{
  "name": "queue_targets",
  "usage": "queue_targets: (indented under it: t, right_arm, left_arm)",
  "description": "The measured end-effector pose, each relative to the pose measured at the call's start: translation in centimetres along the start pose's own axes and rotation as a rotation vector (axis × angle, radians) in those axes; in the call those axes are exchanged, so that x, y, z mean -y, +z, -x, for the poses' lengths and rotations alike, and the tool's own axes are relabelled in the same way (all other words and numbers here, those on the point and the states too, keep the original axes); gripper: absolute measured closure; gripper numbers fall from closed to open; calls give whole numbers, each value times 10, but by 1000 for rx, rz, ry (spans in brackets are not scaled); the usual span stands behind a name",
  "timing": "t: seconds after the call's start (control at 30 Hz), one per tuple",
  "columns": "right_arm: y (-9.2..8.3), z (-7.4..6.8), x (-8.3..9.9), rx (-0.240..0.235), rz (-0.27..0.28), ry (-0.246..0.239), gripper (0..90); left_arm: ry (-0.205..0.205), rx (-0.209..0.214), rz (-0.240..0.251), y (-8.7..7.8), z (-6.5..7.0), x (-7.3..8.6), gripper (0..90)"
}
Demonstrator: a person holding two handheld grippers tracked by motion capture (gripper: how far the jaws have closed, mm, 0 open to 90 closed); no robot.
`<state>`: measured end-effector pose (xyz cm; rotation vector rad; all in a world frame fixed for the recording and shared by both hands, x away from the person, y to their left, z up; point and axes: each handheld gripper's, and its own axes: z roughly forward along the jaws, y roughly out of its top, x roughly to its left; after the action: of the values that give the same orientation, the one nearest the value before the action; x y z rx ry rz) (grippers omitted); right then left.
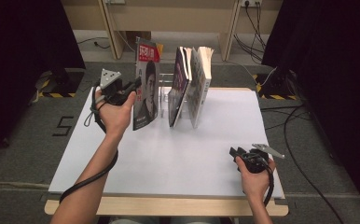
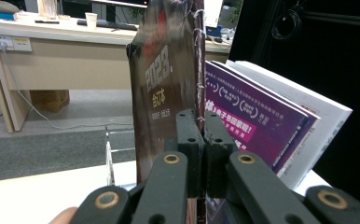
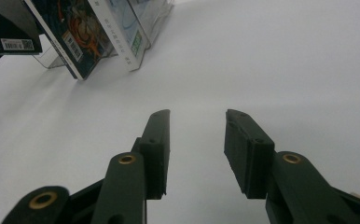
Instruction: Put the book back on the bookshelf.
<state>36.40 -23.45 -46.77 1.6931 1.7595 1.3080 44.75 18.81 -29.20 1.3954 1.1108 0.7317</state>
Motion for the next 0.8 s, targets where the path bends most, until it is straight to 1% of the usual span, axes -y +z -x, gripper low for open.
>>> queue_targets:
  t: [0.17,0.37,0.5,0.53,0.57,0.67,0.7,0.8]
  right_arm:
    - [0,1,0,3,1,-6,616]
    - [1,1,1,-1,-3,-4,616]
    - [2,1,1,3,-3,-6,616]
    - [2,1,1,3,-3,-6,616]
    - [2,1,1,0,-6,-2,616]
    - [2,1,2,-1,-9,-1,616]
    - [2,1,2,-1,-9,-1,616]
    - [3,1,2,-4,-13,0,616]
  left_arm:
    - [12,-7,6,9,-3,-8,873]
    - [17,-15,9,21,-7,-15,873]
    - [12,-20,14,30,-10,-17,873]
    - [12,-20,14,30,-10,-17,873]
    - [10,-20,13,35,-12,-17,873]
    - [6,-26,18,42,-14,-17,873]
    - [6,-26,18,42,-14,-17,873]
    - [2,-40,13,53,-17,-16,873]
